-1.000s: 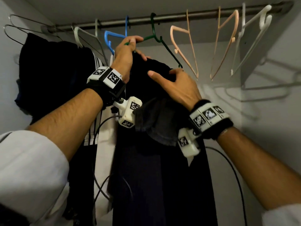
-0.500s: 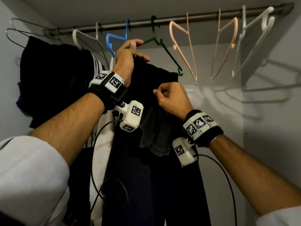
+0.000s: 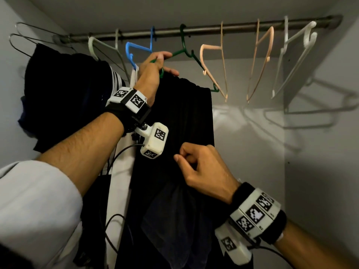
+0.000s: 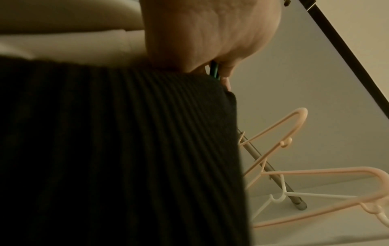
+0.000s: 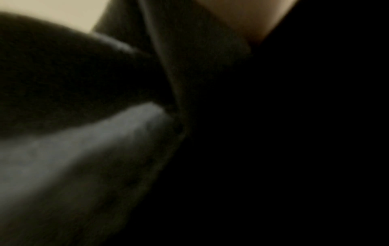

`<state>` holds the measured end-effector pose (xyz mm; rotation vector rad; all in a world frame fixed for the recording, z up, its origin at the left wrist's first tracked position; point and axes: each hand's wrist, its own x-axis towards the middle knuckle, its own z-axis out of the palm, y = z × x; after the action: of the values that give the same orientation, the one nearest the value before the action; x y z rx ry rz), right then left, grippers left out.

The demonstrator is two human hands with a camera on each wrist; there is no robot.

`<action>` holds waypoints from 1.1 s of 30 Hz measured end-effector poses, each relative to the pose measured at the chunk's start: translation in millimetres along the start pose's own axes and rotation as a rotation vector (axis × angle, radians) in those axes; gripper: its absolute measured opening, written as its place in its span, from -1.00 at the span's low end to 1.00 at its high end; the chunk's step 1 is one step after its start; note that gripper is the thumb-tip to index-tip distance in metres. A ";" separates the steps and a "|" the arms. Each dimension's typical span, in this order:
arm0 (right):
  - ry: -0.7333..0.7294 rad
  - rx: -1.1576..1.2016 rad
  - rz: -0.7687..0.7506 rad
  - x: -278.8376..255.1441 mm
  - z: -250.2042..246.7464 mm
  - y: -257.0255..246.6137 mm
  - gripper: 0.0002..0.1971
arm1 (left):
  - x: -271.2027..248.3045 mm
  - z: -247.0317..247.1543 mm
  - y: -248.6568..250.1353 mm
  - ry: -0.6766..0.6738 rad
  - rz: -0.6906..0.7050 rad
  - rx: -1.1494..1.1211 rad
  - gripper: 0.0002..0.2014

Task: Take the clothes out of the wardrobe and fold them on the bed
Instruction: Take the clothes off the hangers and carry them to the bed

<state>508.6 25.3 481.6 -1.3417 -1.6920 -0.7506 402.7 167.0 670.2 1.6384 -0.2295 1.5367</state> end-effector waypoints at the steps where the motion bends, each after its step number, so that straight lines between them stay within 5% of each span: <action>1: -0.021 -0.007 -0.018 -3.1 -1.3 -2.8 -0.68 | -0.3 0.2 0.4 0.001 -0.006 -0.001 -0.67; 5: -0.066 -0.042 -0.026 0.5 -10.0 -8.9 -0.70 | 0.8 -2.4 1.6 -0.002 0.004 0.039 -0.66; 8: 0.078 0.009 0.102 25.9 -24.7 -4.9 -0.68 | 3.8 -3.8 2.7 0.007 0.014 0.076 -0.65; 14: 0.143 -0.055 0.378 108.6 -47.7 2.2 0.06 | 4.1 -2.5 2.2 -0.007 0.014 0.091 -0.66; 16: 0.135 -0.083 0.393 132.4 -47.8 6.1 -0.01 | 3.2 -0.9 3.2 -0.001 0.009 0.089 -0.66; 21: 0.108 -0.144 0.310 146.4 -27.0 26.8 -0.62 | 4.4 -1.6 3.3 -0.005 0.001 0.071 -0.66; 33: 0.108 -0.063 0.101 76.0 -13.3 18.1 -0.66 | 0.3 -0.6 3.7 -0.009 -0.032 0.003 -0.66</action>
<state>522.8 54.5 553.9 -1.3935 -1.5155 -0.8086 400.0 165.3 672.1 1.6442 -0.2056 1.5066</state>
